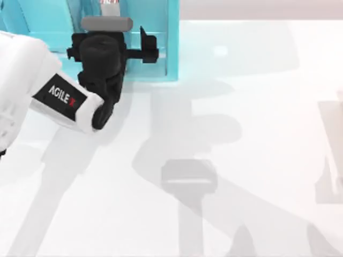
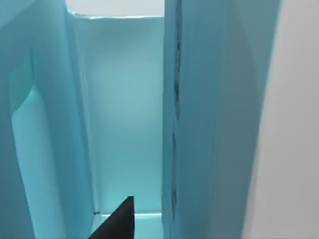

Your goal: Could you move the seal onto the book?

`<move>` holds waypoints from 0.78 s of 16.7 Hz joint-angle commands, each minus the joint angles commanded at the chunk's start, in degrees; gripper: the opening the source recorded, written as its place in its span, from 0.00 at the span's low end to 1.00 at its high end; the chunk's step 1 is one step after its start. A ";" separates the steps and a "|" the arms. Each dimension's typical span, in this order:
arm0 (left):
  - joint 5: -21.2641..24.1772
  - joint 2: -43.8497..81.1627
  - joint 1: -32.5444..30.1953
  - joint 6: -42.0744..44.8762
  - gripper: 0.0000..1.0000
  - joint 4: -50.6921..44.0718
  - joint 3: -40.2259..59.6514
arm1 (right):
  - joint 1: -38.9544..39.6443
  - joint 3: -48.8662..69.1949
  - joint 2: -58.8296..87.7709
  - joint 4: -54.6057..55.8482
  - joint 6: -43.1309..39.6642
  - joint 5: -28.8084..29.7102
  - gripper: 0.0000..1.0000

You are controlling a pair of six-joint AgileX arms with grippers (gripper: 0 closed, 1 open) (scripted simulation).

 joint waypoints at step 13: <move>0.00 0.00 0.00 0.00 0.10 0.00 0.00 | 0.00 0.00 0.00 0.00 0.00 0.00 1.00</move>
